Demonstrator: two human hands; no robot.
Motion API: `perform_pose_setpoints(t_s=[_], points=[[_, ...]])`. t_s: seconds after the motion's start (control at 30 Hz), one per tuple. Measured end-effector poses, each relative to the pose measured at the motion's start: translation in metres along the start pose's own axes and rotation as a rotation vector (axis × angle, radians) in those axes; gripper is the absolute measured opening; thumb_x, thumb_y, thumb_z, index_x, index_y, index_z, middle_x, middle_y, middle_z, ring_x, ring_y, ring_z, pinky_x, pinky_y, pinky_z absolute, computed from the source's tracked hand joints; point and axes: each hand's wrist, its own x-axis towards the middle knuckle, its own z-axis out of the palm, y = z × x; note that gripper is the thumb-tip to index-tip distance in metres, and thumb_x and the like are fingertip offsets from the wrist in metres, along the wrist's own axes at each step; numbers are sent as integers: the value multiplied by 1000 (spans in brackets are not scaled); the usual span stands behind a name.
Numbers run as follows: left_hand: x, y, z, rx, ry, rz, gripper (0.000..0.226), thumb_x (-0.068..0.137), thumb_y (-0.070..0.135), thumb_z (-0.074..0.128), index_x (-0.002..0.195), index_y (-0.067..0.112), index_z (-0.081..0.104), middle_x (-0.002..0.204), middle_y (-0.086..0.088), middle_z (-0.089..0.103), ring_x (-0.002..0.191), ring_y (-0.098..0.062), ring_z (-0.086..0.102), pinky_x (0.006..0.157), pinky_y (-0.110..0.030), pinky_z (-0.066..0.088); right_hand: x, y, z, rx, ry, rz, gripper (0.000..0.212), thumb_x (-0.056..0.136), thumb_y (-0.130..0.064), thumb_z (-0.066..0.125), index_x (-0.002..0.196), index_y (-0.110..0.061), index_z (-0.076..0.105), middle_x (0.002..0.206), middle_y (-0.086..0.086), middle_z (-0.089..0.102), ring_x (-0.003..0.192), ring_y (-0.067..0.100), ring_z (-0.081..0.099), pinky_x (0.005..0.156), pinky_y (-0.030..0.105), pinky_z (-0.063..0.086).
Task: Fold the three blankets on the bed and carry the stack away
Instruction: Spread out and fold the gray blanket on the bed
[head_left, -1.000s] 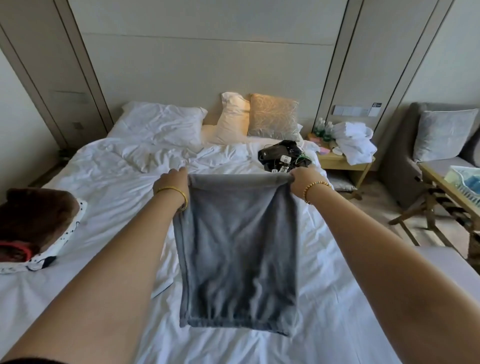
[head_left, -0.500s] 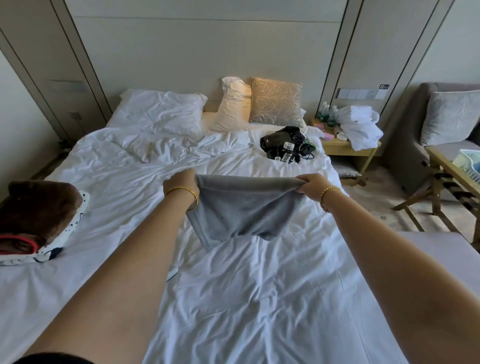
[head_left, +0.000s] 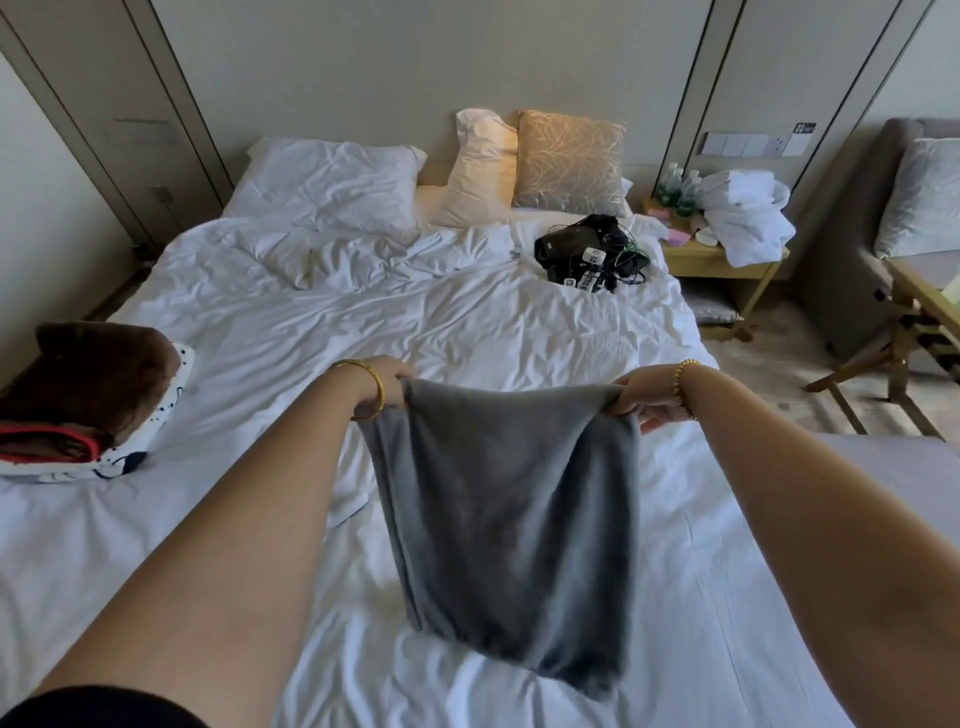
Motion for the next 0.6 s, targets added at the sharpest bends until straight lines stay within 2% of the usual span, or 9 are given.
perform_pose_setpoints(t_s=[0.03, 0.1, 0.17, 0.3, 0.47, 0.6], points=[[5, -1, 7, -18, 47, -10, 21, 85, 12, 56, 67, 20, 51, 79, -3, 54, 79, -23, 51, 66, -26, 37, 8, 1, 1, -34, 89, 8, 34, 92, -2, 48, 125, -9, 53, 113, 14, 59, 93, 20, 57, 85, 36, 53], [18, 1, 22, -20, 136, -51, 12, 89, 11, 49, 83, 11, 59, 93, -12, 60, 88, -28, 54, 71, -28, 39, 25, 1, 6, -125, 238, 18, 35, 92, -2, 46, 126, -9, 52, 117, 16, 55, 95, 24, 53, 80, 38, 53], [33, 5, 37, 9, 204, -133, 22, 87, 5, 45, 105, 6, 59, 111, -17, 59, 97, -33, 56, 78, -35, 44, 45, 2, 17, -258, 336, 22, 34, 92, -2, 44, 124, -7, 53, 121, 19, 52, 96, 31, 53, 73, 39, 53], [63, 9, 66, 70, 232, -268, 43, 80, -1, 51, 122, 7, 49, 127, -18, 46, 116, -37, 48, 91, -44, 46, 88, 11, 37, -553, 501, 6, 30, 91, -5, 44, 119, -6, 55, 120, 18, 57, 110, 34, 55, 89, 38, 45], [80, -5, 131, 187, 155, -240, 50, 83, -1, 49, 130, 11, 39, 128, -16, 47, 117, -35, 46, 92, -40, 42, 128, 48, 67, -610, 479, 29, 28, 90, -5, 41, 113, -11, 57, 112, 14, 61, 104, 32, 58, 89, 38, 48], [70, -17, 178, 199, 32, -172, 34, 84, 4, 50, 116, 13, 46, 119, -13, 50, 108, -32, 49, 85, -37, 44, 137, 98, 95, -656, 352, 110, 34, 89, -2, 42, 117, -12, 59, 117, 13, 58, 108, 30, 56, 92, 39, 50]])
